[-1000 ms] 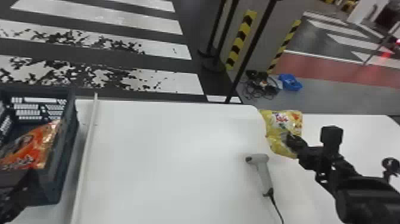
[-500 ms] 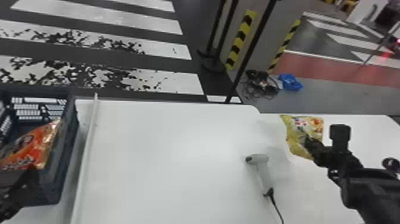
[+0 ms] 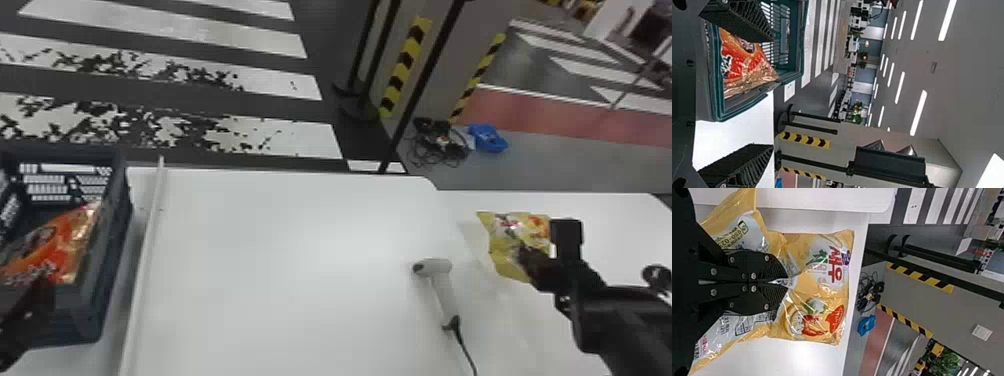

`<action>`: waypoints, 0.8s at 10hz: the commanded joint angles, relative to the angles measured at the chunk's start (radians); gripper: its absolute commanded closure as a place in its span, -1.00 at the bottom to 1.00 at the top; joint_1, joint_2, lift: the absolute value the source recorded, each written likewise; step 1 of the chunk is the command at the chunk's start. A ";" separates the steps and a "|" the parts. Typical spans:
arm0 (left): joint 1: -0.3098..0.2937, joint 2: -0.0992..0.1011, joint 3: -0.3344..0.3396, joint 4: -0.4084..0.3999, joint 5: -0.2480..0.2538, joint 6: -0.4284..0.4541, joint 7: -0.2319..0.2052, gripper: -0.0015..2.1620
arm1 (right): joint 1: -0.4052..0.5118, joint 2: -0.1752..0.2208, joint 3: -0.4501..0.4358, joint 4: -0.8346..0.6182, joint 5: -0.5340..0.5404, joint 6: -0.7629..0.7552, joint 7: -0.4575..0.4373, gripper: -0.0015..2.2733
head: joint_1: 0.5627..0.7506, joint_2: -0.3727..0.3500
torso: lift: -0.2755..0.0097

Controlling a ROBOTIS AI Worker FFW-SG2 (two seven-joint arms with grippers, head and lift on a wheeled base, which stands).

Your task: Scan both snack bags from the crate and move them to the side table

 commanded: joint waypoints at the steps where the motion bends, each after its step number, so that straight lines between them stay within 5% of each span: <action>1: 0.000 0.000 0.000 -0.007 0.000 -0.001 0.000 -0.97 | 0.034 0.001 -0.003 -0.023 -0.031 0.006 -0.005 -1.00 | 0.41 -0.94 | 0.26; 5: -0.001 -0.006 0.002 -0.027 -0.001 0.005 0.002 -0.97 | 0.255 0.039 -0.164 -0.415 -0.125 0.123 -0.032 -0.98 | 0.41 -0.94 | 0.26; 8: -0.001 -0.009 0.000 -0.028 -0.004 0.008 0.006 -0.97 | 0.391 0.126 -0.252 -0.719 -0.202 0.236 -0.015 -0.96 | 0.41 -0.94 | 0.26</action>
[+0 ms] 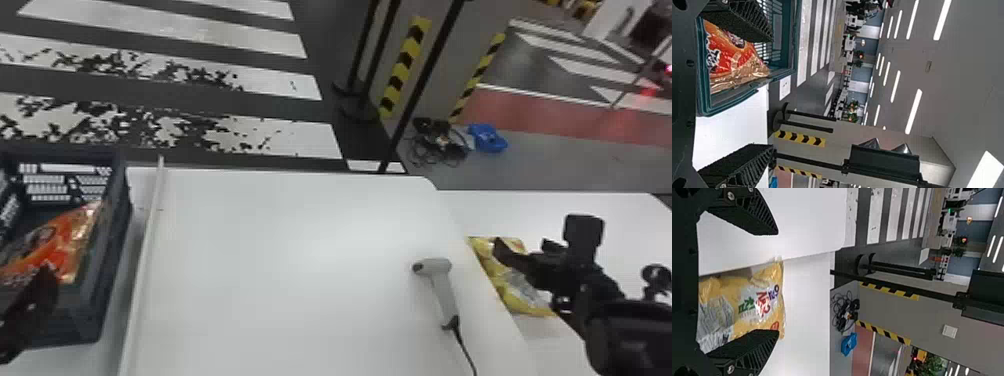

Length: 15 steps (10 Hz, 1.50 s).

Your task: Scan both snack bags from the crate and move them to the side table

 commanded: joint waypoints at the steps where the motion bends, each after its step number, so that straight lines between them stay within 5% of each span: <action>1: -0.003 0.000 -0.002 0.000 -0.001 0.000 0.002 -0.97 | 0.069 0.061 -0.022 -0.169 -0.047 0.049 0.005 -0.95 | 0.41 -0.94 | 0.26; 4: -0.020 0.003 -0.016 -0.002 -0.001 0.015 0.009 -0.97 | 0.190 0.244 -0.002 -0.492 -0.091 0.031 0.006 -0.93 | 0.41 -0.94 | 0.26; 7: -0.023 0.007 -0.025 -0.026 -0.004 0.028 0.029 -0.97 | 0.235 0.362 0.103 -0.586 -0.084 -0.055 0.045 -0.93 | 0.41 -0.60 | 0.26; 13: -0.020 0.018 -0.008 -0.057 -0.003 0.113 0.036 -0.97 | 0.364 0.426 0.240 -0.494 0.033 -0.598 0.080 -0.89 | 0.41 -0.34 | 0.26; 15: -0.004 0.037 0.055 -0.103 0.005 0.276 0.052 -0.97 | 0.368 0.429 0.265 -0.465 0.050 -0.623 0.085 -0.89 | 0.41 -0.27 | 0.26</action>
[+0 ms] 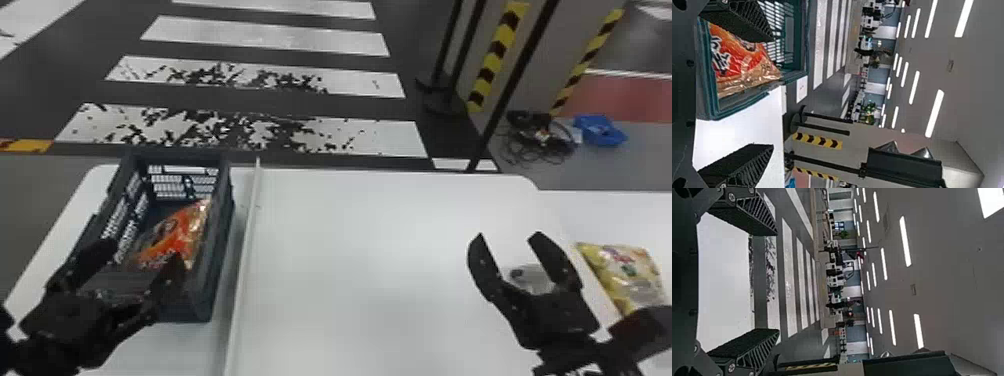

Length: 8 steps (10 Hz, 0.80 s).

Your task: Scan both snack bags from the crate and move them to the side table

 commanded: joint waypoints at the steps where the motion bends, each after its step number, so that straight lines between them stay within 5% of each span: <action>1: 0.019 0.021 0.077 -0.057 0.029 0.146 -0.010 -0.97 | 0.004 -0.001 0.009 0.012 0.006 -0.027 0.005 -0.89 | 0.41 -0.24 | 0.26; 4: -0.022 0.034 0.185 -0.112 0.094 0.386 -0.052 -0.97 | 0.004 -0.001 0.018 0.026 0.006 -0.061 0.028 -0.90 | 0.41 -0.06 | 0.26; 8: -0.183 -0.042 0.251 -0.105 0.137 0.680 -0.110 -0.97 | 0.004 -0.019 0.021 0.028 0.006 -0.076 0.035 -0.90 | 0.41 0.03 | 0.26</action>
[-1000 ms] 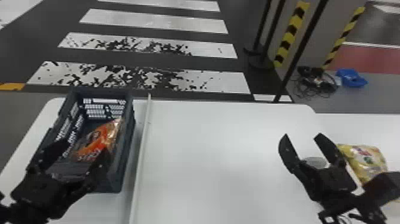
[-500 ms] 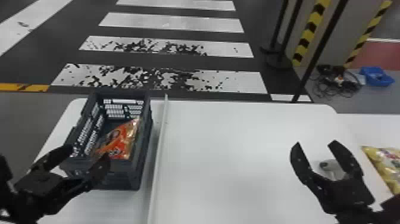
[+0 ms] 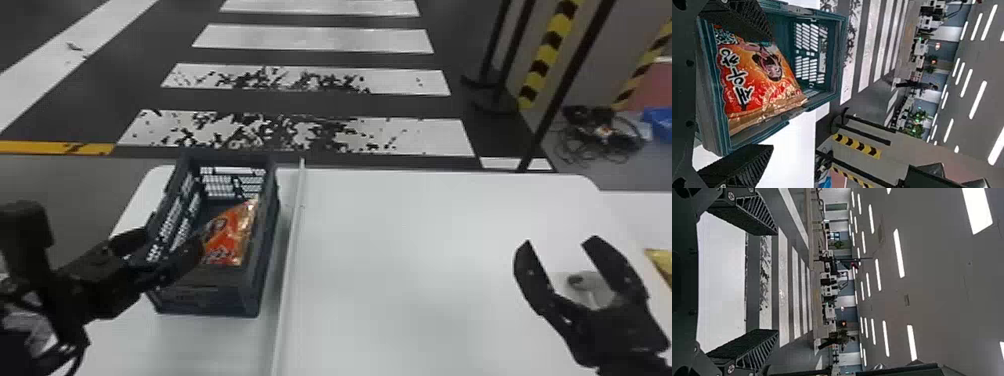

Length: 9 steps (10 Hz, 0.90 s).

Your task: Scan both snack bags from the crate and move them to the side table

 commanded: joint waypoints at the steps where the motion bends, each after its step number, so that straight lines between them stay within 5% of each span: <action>1: -0.060 -0.023 0.004 0.000 0.002 0.096 -0.001 -0.97 | 0.000 -0.009 0.001 0.000 -0.003 -0.003 0.000 -0.90 | 0.41 0.03 | 0.26; 4: -0.206 -0.043 -0.010 0.085 -0.003 0.198 -0.001 -0.97 | 0.000 -0.025 0.007 -0.002 -0.009 -0.006 0.006 -0.90 | 0.41 0.01 | 0.26; 9: -0.384 -0.041 -0.048 0.231 0.008 0.326 0.028 -0.92 | 0.000 -0.032 0.013 0.005 -0.012 -0.016 0.008 -0.90 | 0.41 0.05 | 0.26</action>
